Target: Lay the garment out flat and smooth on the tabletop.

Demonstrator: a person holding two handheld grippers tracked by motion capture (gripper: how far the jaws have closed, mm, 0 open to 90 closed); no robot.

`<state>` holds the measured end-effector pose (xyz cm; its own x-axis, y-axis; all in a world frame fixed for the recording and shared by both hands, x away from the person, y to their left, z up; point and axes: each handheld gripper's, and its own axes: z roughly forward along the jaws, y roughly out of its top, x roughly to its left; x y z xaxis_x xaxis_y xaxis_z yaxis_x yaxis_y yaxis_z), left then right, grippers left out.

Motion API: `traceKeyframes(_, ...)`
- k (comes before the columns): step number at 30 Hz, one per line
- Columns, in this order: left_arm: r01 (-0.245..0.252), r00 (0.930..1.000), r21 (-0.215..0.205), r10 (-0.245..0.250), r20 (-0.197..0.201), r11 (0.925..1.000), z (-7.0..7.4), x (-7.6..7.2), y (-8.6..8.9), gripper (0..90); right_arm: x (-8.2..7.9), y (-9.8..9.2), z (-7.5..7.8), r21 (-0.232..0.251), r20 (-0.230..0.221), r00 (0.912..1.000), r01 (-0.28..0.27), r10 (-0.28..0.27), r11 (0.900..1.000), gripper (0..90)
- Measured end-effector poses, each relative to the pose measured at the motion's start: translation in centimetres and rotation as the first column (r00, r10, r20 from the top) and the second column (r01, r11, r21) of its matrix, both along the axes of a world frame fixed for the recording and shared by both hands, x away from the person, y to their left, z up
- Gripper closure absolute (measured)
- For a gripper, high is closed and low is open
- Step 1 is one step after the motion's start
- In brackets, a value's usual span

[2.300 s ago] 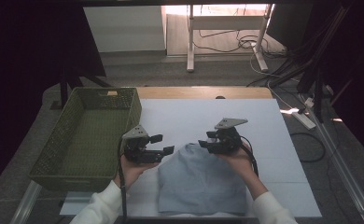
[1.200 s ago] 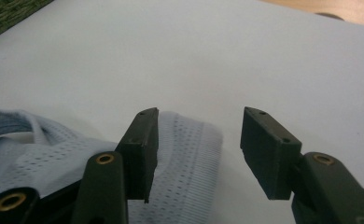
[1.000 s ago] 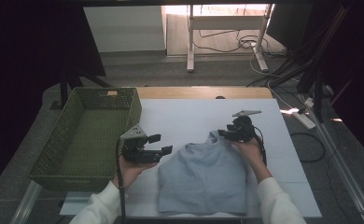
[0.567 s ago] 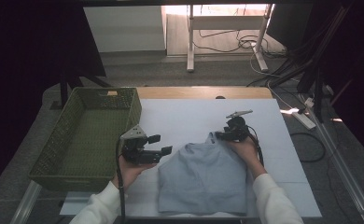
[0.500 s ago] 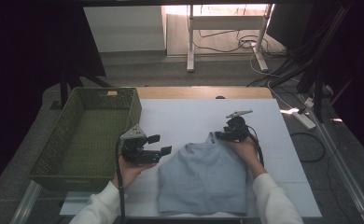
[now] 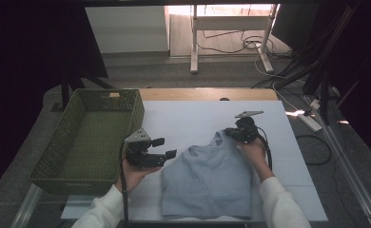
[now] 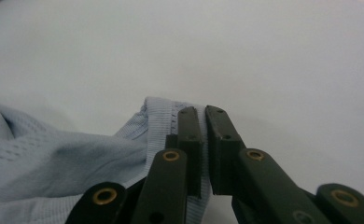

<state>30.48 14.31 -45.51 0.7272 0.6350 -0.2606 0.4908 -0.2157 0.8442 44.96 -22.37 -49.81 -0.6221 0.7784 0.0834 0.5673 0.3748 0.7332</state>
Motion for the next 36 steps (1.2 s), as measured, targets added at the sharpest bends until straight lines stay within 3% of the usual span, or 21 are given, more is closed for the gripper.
traceKeyframes(5, 0.000, 1.0000, -0.003, 0.000, 0.002, 1.0000, 0.1, 0.0, -0.1, 27.1, -1.0, -0.8, 1.9, 0.011, 0.088, 0.9931, 0.076, -0.077, 0.997, 85.3)
traceKeyframes(9, 0.000, 1.0000, -0.003, 0.000, 0.003, 1.0000, 0.1, 0.0, -0.2, 27.1, -1.3, -1.1, 2.6, 0.005, 0.120, 0.9852, 0.123, -0.123, 0.992, 85.2)
traceKeyframes(15, -0.003, 1.0000, -0.004, 0.003, 0.002, 1.0000, 0.0, 0.0, 0.1, 27.1, -0.6, -1.5, 1.1, -0.041, 0.057, 0.9836, 0.174, -0.171, 0.984, 85.1)
traceKeyframes(18, -0.006, 1.0000, -0.005, 0.006, 0.001, 1.0000, 0.0, 0.1, 0.3, 27.0, -0.1, -1.8, 0.1, -0.029, -0.003, 0.9825, 0.186, -0.186, 0.982, 84.0)
traceKeyframes(20, -0.006, 1.0000, -0.006, 0.006, 0.000, 1.0000, 0.0, 0.1, 0.3, 27.0, 0.0, -1.6, -0.2, -0.040, -0.015, 0.9833, 0.180, -0.181, 0.983, 75.2)
traceKeyframes(22, -0.007, 1.0000, -0.006, 0.007, 0.001, 1.0000, 0.0, 0.1, 0.3, 27.1, -0.2, -0.9, 0.1, -0.074, 0.034, 0.9822, 0.187, -0.185, 0.980, 54.2)
traceKeyframes(26, -0.003, 1.0000, -0.005, 0.003, 0.002, 1.0000, 0.0, 0.2, 0.2, 27.1, -1.0, 0.6, 1.6, -0.037, 0.110, 0.9862, 0.129, -0.124, 0.991, 49.0)
traceKeyframes(30, -0.002, 1.0000, -0.004, 0.002, 0.001, 1.0000, 0.0, 0.2, 0.2, 27.1, -1.7, 3.4, 2.5, 0.003, 0.104, 0.9945, -0.008, 0.007, 1.000, 48.5)
traceKeyframes(32, -0.001, 1.0000, -0.004, 0.001, 0.002, 1.0000, 0.0, 0.2, 0.1, 27.1, -1.8, 4.8, 2.4, -0.005, 0.080, 0.9948, -0.062, 0.062, 0.998, 48.6)
traceKeyframes(36, -0.006, 1.0000, -0.004, 0.006, 0.003, 1.0000, 0.1, 0.1, 0.3, 27.0, -2.2, 7.2, 2.0, -0.001, 0.055, 0.9870, -0.151, 0.151, 0.988, 48.6)
